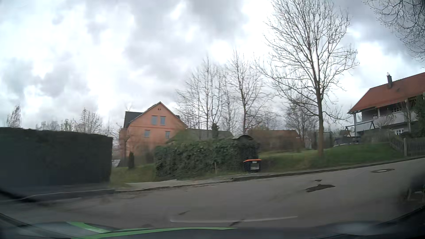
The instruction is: Follow the waypoints while adhering to traffic rules and regulations
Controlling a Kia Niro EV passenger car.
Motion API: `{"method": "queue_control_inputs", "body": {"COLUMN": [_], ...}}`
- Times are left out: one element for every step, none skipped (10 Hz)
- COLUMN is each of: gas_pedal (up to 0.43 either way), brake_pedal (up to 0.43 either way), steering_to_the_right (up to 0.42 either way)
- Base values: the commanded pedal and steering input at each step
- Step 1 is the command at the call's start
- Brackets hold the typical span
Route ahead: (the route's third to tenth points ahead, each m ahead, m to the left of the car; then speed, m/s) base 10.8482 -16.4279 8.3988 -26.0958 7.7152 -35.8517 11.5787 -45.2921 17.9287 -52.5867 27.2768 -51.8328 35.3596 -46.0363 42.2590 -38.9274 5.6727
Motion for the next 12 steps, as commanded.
{"method": "queue_control_inputs", "body": {"gas_pedal": [0.209,0.209,0.22,0.22,0.22,0.22,0.26,0.268,0.268,0.28,0.28,0.28], "brake_pedal": [0.0,0.0,0.0,0.0,0.0,0.0,0.0,0.0,0.0,0.0,0.0,0.0], "steering_to_the_right": [0.385,0.387,0.388,0.396,0.408,0.42,0.422,0.423,0.43,0.435,0.435,0.435]}}
